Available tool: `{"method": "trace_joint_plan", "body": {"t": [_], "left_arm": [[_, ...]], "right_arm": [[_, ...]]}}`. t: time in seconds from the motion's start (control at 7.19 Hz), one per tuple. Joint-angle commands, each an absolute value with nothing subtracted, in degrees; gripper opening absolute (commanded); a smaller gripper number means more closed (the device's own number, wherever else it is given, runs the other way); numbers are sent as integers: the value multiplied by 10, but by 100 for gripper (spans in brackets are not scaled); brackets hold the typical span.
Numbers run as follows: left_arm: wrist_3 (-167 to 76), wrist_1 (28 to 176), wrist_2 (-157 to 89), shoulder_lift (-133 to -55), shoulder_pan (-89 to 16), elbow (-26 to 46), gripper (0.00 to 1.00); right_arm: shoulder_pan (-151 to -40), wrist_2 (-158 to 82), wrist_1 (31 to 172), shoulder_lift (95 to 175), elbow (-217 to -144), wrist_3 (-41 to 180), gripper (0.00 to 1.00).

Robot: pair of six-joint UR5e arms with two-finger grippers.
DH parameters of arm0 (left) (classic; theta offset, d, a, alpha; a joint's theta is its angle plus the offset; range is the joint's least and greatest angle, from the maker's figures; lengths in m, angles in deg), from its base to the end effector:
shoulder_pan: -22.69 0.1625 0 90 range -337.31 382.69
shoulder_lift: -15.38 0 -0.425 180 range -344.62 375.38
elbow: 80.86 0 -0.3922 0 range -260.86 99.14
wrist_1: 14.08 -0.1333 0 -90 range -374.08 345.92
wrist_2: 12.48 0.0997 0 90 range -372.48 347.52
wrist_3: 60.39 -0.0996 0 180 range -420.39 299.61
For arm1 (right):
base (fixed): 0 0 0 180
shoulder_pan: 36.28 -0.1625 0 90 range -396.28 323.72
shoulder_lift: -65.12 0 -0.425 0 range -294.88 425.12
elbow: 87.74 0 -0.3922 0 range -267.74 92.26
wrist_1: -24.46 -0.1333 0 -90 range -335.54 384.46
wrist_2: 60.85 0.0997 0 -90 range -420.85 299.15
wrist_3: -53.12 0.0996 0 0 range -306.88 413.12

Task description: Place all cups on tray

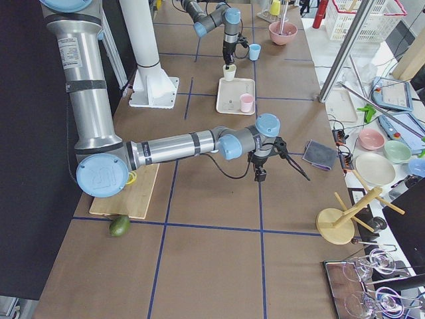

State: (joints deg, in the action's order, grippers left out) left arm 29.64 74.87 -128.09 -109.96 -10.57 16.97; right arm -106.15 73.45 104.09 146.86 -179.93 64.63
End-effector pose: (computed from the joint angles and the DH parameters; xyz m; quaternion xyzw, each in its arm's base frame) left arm 0.5075 -0.4408 0.2406 -0.0980 0.3949 -0.1844 0.8947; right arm -0.1347 -0.5527 0.5431 0.0599 -0.4024 -0.1364 0.9033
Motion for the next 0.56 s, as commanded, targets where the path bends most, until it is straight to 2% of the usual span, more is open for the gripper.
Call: {"method": "trace_joint_plan", "body": {"t": [0.0, 0.14, 0.28, 0.42], "left_arm": [[299, 774, -1280, -1104, -90, 153, 3], [300, 774, -1280, -1104, -90, 153, 28], [300, 773, -1280, -1104, -88, 154, 66], [299, 772, -1278, -1100, -89, 164, 96]], "right_arm": [[-1061, 735, 1041, 1469, -1804, 653, 99], [-1061, 735, 1041, 1470, -1807, 659, 99], [-1061, 735, 1041, 1471, -1811, 665, 99], [-1061, 735, 1041, 1474, -1820, 668, 99]]}}
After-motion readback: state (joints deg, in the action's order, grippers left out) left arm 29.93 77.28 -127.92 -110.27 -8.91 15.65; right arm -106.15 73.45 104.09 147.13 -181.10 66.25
